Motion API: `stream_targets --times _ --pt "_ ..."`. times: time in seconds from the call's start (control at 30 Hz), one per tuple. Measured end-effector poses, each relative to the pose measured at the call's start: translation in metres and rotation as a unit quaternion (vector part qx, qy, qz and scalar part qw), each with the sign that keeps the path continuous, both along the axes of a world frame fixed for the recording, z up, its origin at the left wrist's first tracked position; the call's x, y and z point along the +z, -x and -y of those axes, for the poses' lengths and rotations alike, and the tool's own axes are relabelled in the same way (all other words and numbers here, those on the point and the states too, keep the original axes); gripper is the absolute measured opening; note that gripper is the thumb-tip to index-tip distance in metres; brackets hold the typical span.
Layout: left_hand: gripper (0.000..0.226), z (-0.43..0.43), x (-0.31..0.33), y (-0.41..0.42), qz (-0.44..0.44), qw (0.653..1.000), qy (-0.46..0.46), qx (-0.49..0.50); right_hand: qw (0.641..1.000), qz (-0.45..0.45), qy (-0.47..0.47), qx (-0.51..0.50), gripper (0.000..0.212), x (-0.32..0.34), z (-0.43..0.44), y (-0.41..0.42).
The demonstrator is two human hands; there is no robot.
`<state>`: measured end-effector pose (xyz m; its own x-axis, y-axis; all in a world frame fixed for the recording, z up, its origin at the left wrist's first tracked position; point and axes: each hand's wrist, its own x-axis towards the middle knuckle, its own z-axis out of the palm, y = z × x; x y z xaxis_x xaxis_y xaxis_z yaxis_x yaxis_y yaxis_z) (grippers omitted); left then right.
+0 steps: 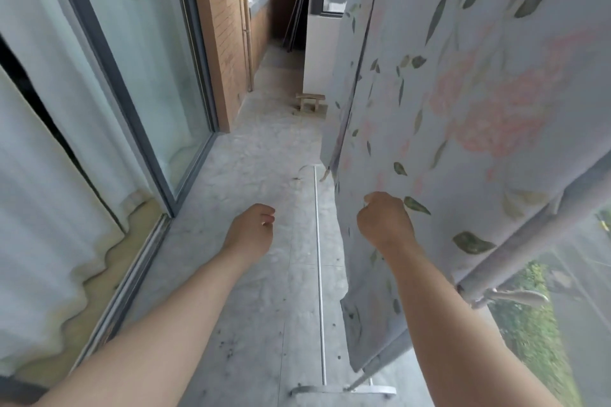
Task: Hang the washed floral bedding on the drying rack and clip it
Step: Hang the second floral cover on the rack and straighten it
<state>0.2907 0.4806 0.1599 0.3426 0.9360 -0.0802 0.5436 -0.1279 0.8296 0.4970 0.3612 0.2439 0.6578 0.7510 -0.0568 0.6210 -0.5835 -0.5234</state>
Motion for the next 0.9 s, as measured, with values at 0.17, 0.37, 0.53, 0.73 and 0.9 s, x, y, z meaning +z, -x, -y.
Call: stream_targets --times 0.17,0.37,0.53,0.73,0.9 --pt "0.029 -0.053 -0.011 -0.018 0.010 1.000 0.012 0.008 0.999 -0.033 -0.006 -0.024 0.039 -0.022 -0.054 -0.013" --pt "0.027 -0.147 -0.031 -0.055 -0.017 0.999 0.021 -0.028 0.993 -0.087 0.013 -0.079 0.038 -0.075 -0.146 -0.056" --pt "0.027 -0.257 -0.056 -0.099 -0.087 0.993 0.033 -0.076 0.977 -0.146 0.045 -0.148 0.035 -0.135 -0.234 -0.108" --pt "0.028 -0.376 -0.064 -0.168 -0.135 0.977 0.069 -0.149 0.951 -0.199 0.103 -0.213 0.017 -0.167 -0.322 -0.166" --pt "0.026 -0.456 -0.066 -0.236 -0.148 0.963 0.074 -0.211 0.926 -0.217 0.109 -0.289 0.033 -0.174 -0.371 -0.203"
